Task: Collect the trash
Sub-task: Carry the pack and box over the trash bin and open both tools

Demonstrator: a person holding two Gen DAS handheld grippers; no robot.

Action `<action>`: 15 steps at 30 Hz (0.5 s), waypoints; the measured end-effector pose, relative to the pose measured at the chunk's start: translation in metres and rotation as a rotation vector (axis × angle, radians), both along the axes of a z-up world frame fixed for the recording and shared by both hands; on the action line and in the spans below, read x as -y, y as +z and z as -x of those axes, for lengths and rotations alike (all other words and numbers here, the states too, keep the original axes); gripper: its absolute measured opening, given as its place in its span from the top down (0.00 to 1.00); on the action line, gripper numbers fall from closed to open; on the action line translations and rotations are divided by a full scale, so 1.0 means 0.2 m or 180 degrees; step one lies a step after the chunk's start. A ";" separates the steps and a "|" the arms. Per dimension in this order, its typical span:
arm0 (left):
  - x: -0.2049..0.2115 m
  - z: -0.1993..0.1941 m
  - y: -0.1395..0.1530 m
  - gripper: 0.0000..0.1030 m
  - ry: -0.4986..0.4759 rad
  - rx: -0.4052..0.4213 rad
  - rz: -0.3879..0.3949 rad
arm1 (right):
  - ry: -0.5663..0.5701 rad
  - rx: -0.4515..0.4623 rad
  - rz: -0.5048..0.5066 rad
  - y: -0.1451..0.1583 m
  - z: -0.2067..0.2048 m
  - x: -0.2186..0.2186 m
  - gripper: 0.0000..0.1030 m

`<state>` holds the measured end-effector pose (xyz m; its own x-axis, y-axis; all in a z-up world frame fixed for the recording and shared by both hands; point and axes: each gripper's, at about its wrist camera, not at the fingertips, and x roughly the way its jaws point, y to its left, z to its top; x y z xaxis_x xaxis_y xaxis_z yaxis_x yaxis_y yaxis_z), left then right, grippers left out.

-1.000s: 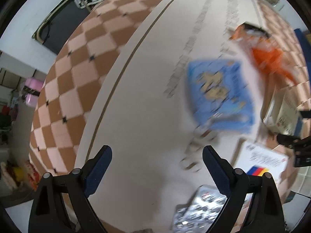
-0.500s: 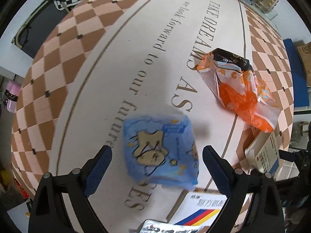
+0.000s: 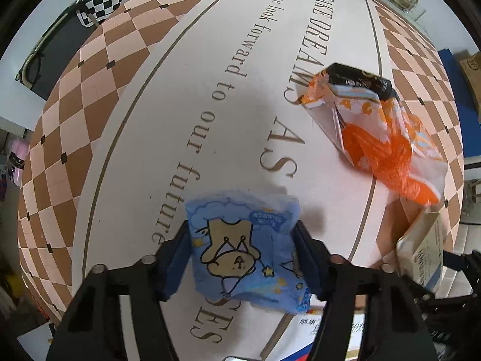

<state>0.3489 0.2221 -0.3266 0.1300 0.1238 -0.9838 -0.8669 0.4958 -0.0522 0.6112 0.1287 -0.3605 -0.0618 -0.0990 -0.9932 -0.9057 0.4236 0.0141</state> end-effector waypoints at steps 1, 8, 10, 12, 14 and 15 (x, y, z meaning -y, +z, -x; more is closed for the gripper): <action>0.01 0.01 0.00 0.45 -0.0012 -0.0006 -0.0012 | -0.0123 -0.0021 -0.0015 0.00 -0.01 0.03 0.15; 0.08 0.11 -0.04 0.46 -0.0061 -0.0051 -0.0058 | -0.0811 -0.0240 -0.0165 -0.01 -0.13 0.16 0.10; 0.06 0.15 -0.04 0.45 -0.0049 -0.0046 -0.0065 | -0.0643 -0.0200 -0.0131 -0.02 -0.13 0.12 0.10; 0.05 0.13 -0.04 0.42 -0.0054 -0.0082 -0.0083 | -0.0364 -0.0060 -0.0032 -0.03 -0.08 0.10 0.09; 0.07 0.09 -0.05 0.42 -0.0068 -0.0079 -0.0067 | -0.0148 0.0028 0.0066 -0.05 0.02 0.08 0.08; 0.07 0.09 -0.05 0.42 -0.0081 -0.0074 -0.0064 | -0.0078 0.0096 0.0086 -0.06 0.06 0.06 0.09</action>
<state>0.3311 0.2084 -0.3371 0.1105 0.1405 -0.9839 -0.8549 0.5184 -0.0219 0.5997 0.1176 -0.3716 -0.0346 -0.1247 -0.9916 -0.8949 0.4455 -0.0248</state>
